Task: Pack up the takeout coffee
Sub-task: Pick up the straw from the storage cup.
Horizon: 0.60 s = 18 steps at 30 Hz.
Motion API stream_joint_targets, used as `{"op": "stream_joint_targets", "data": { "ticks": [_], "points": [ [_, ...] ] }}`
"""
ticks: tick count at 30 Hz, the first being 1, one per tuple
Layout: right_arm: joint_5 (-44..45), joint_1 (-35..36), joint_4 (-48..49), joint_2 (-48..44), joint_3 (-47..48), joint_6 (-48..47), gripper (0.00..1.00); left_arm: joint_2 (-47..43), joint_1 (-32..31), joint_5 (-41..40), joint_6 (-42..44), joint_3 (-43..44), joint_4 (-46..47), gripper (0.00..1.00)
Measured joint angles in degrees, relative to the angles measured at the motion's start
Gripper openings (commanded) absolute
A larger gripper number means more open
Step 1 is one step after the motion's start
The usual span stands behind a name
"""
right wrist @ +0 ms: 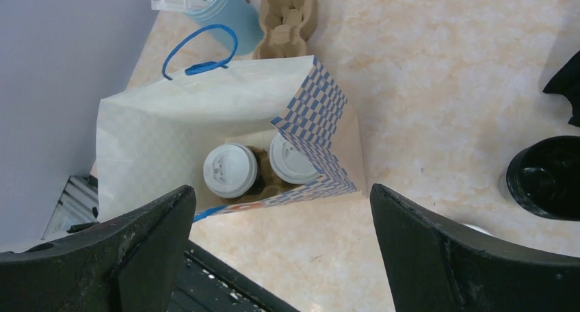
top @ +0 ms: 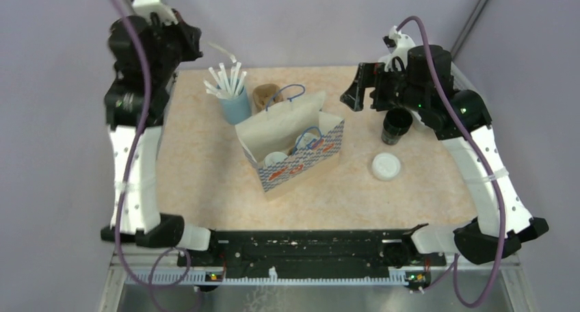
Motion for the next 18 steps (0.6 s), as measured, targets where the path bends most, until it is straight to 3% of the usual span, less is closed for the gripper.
{"op": "stream_joint_targets", "data": {
  "ticks": [9,14,18],
  "points": [
    [1.7,0.0,-0.1,-2.1,-1.9,2.1,0.99,-24.3,0.0,18.3,-5.3,-5.6,0.1,0.0],
    [2.4,0.0,0.5,-6.1,-5.0,4.0,0.99,-29.4,0.0,24.7,-7.7,-10.6,1.6,0.0],
    [3.4,0.0,1.6,-8.0,-6.0,5.6,0.99,-31.6,0.0,27.7,-11.5,-23.1,7.5,0.0]
  ]
}}
